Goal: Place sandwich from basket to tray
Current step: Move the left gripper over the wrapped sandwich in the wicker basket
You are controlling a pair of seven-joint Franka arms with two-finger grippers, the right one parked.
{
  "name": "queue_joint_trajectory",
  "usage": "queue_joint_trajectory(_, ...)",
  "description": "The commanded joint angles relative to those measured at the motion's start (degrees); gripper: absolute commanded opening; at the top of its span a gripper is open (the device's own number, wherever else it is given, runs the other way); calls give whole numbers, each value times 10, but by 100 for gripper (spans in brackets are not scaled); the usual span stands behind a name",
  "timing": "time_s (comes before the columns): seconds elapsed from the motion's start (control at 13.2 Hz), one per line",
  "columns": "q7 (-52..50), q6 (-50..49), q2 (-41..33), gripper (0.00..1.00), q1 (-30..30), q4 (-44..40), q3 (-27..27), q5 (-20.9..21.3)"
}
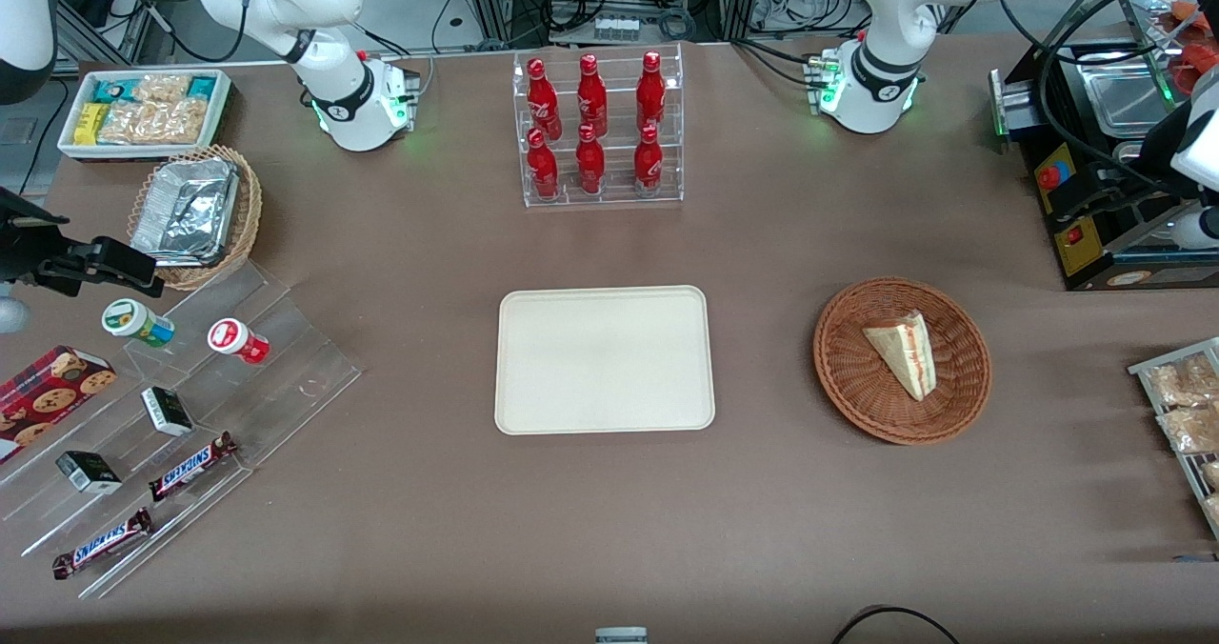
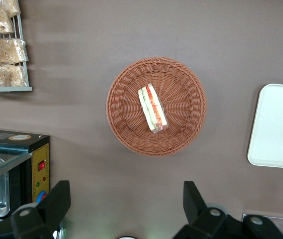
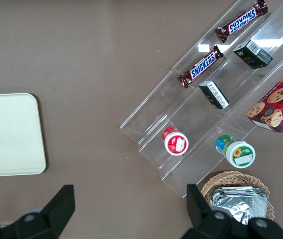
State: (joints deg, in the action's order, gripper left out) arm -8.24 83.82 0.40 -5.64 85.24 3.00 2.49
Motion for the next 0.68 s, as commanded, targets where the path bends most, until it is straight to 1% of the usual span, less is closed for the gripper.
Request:
queue_joint_trajectory(0.0,8,-4,-2,100,-1,1,2,9)
queue_joint_trajectory(0.15,7,6,0,100,0,16,2,9)
queue_joint_trajectory(0.3,6,30,9,100,2,55,2,8)
queue_joint_trajectory(0.53,-13,109,10,100,1,122,2,9)
queue_joint_trajectory(0.61,-45,146,14,100,0,145,2,9)
